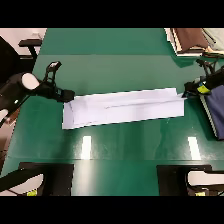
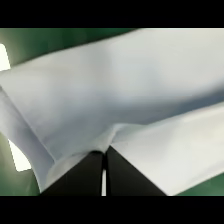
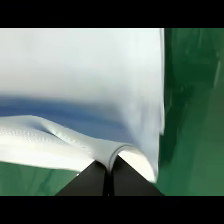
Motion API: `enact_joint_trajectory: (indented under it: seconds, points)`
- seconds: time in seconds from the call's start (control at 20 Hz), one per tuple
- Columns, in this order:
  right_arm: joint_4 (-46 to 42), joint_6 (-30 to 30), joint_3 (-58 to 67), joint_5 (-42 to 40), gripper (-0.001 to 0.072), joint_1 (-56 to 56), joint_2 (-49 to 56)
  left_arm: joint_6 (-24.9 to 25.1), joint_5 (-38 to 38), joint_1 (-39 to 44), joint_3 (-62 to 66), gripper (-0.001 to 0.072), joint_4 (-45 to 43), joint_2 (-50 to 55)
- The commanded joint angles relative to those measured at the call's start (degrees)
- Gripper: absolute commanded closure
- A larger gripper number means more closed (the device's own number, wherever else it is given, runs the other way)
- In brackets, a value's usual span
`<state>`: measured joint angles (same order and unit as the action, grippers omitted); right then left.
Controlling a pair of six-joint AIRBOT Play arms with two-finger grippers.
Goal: Fold the shirts.
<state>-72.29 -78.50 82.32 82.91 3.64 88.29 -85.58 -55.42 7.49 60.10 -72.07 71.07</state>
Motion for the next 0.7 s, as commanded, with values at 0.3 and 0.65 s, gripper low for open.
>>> enact_joint_trajectory:
  seconds: [0.3,0.65]
  points:
    - [13.31,4.81,11.54,1.92,0.0259,4.35,11.85,-1.60,3.32,-0.02,5.77,0.0165,-1.01,5.81]
    - [18.91,8.15,-1.07,2.71,0.0112,16.74,9.88,1.79,-0.33,0.04,7.80,0.0681,11.41,5.77]
